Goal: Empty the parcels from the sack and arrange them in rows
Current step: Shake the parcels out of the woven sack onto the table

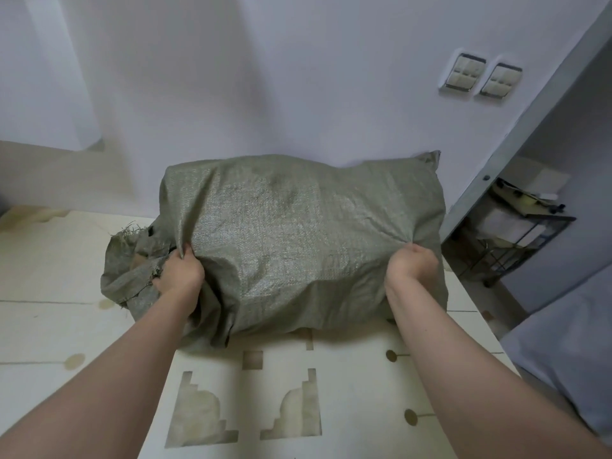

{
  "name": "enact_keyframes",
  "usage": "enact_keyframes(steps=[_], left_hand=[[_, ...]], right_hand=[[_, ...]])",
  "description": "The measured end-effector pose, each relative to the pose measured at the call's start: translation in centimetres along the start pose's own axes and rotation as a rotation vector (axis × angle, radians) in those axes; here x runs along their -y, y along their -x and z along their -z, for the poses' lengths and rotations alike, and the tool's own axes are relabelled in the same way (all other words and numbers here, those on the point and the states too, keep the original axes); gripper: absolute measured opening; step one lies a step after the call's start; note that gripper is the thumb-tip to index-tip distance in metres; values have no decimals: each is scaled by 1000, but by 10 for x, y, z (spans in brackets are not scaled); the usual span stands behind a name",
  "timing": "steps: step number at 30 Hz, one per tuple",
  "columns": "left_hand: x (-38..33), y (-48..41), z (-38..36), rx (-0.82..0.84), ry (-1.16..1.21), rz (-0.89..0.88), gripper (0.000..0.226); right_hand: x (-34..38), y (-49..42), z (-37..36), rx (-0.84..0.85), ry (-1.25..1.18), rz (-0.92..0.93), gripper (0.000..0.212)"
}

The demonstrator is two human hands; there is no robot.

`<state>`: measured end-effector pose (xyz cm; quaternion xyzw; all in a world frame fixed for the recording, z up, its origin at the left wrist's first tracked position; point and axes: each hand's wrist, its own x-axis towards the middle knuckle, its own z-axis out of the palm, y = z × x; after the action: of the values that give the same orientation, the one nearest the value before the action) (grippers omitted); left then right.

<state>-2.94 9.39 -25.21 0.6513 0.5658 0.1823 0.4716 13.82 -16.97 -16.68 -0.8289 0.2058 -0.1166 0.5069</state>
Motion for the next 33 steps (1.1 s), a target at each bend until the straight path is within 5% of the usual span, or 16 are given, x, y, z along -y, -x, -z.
enact_keyframes(steps=[3,16,27,33], left_hand=[[-1,7,0,-1,227,60,52],[-5,75,-75,203,960,358,51],[-39,148,-157,422,1225,645,56],[-29,149,-170,428,1159,717,59]], right_hand=[[21,1,5,13,-204,87,15],[118,-17,67,43,-284,452,19],[174,-24,92,45,-215,767,13],[168,1,87,161,-205,884,12]])
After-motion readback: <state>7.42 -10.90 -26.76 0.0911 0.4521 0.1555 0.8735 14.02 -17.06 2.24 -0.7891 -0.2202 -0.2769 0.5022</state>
